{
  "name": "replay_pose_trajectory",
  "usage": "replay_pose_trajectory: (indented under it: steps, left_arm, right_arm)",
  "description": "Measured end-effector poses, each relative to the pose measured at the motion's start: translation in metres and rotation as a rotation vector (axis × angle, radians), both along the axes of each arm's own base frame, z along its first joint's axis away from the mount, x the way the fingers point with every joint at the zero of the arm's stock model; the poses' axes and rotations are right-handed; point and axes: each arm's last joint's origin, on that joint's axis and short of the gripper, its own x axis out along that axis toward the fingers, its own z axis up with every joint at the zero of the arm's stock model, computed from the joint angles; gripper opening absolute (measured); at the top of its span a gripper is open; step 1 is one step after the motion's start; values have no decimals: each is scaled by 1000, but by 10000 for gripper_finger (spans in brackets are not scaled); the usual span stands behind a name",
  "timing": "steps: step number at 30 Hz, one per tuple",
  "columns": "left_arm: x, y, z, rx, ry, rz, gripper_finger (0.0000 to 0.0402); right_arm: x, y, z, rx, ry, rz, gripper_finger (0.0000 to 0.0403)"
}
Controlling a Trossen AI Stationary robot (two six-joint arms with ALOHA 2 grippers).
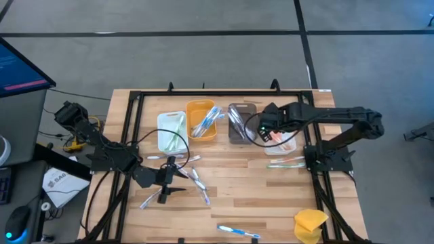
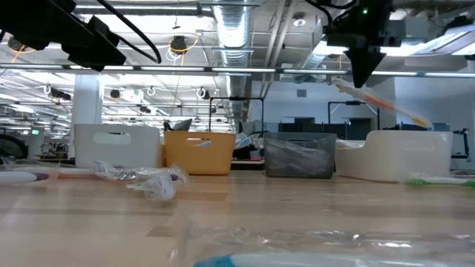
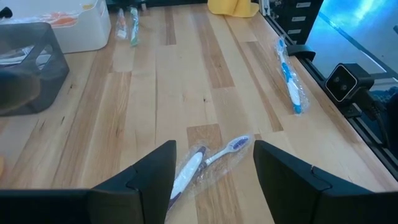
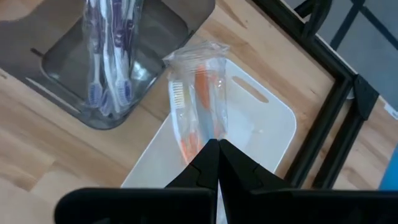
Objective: Pick & Place Toothbrushes
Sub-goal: Put the middle orange toothbrush into the right white bin
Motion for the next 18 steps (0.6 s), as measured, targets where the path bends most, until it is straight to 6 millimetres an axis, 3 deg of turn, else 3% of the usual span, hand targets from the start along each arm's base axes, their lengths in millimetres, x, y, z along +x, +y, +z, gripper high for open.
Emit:
replay_pose_trajectory:
  steps: [9, 18]
  left_arm:
    - [-1, 0, -1, 3, 7, -2, 209]
    - [-1, 0, -1, 3, 6, -2, 209]
  right_arm:
    - [-18, -2, -20, -3, -32, 7, 0]
    - [-23, -3, -30, 30, -99, 25, 0]
